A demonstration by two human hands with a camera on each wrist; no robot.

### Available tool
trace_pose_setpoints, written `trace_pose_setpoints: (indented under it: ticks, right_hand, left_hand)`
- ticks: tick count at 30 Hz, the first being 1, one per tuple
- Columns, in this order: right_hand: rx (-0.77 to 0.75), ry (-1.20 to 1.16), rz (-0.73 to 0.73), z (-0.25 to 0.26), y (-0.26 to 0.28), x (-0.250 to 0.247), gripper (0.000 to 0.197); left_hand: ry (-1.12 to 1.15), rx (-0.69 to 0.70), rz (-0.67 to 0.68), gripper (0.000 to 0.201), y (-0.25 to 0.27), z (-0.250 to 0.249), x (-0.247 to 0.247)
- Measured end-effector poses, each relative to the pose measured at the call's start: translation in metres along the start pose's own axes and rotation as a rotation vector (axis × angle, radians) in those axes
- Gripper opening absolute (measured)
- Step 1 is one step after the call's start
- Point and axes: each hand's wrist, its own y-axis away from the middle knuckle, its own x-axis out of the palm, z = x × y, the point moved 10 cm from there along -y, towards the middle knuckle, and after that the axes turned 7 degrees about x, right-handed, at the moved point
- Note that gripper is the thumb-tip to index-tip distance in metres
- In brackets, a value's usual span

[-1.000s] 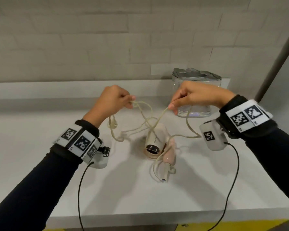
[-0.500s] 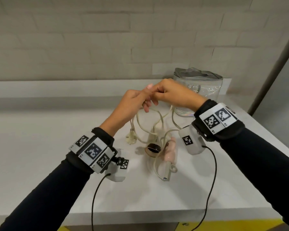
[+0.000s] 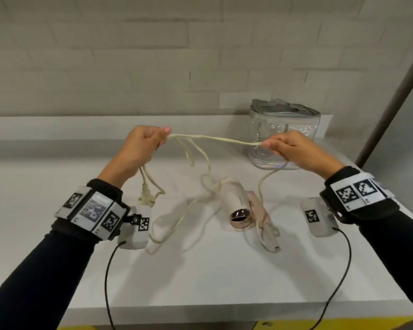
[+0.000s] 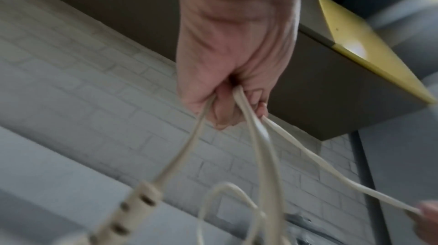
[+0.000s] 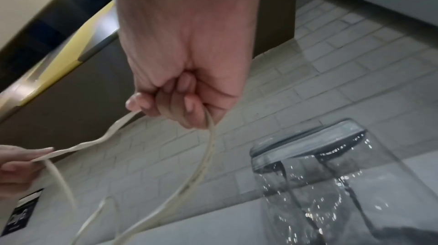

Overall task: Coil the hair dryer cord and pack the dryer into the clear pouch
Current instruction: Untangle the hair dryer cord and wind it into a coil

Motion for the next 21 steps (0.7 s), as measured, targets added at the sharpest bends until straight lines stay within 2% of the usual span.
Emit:
trace_pose_setpoints:
  ticks: [4, 6, 7, 10, 13, 15, 18, 21]
  right_hand:
    - [0.024, 0.135, -0.042, -0.007, 0.004, 0.027, 0.021]
    - [-0.024, 0.261, 0.005, -0.001, 0.008, 0.059, 0.053]
    - [-0.029, 0.349, 0.020, 0.002, 0.009, 0.073, 0.059]
    - [0.069, 0.547, 0.100, -0.001, 0.015, 0.110, 0.051]
    - [0.106, 0.782, 0.221, -0.018, 0.024, 0.148, 0.085]
    - [0.112, 0.828, 0.223, -0.028, 0.027, 0.161, 0.096]
    - [0.129, 0.803, 0.232, -0.036, 0.025, 0.162, 0.083]
    - [0.084, 0.762, 0.260, -0.043, 0.022, 0.159, 0.081]
  left_hand:
    - [0.052, 0.049, -0.010, 0.043, 0.003, 0.001, 0.027]
    - [0.083, 0.044, -0.011, 0.041, 0.003, 0.003, 0.041]
    - [0.099, 0.033, -0.017, 0.041, 0.002, 0.007, 0.046]
    - [0.151, -0.031, -0.014, 0.040, 0.001, 0.021, 0.057]
    - [0.159, -0.032, 0.042, 0.037, 0.000, 0.026, 0.067]
    - [0.104, 0.008, 0.007, 0.033, -0.003, 0.018, 0.059]
    - [-0.021, 0.091, -0.106, 0.029, -0.012, -0.006, 0.027]
    - [-0.120, 0.119, -0.090, 0.032, -0.019, -0.025, -0.003]
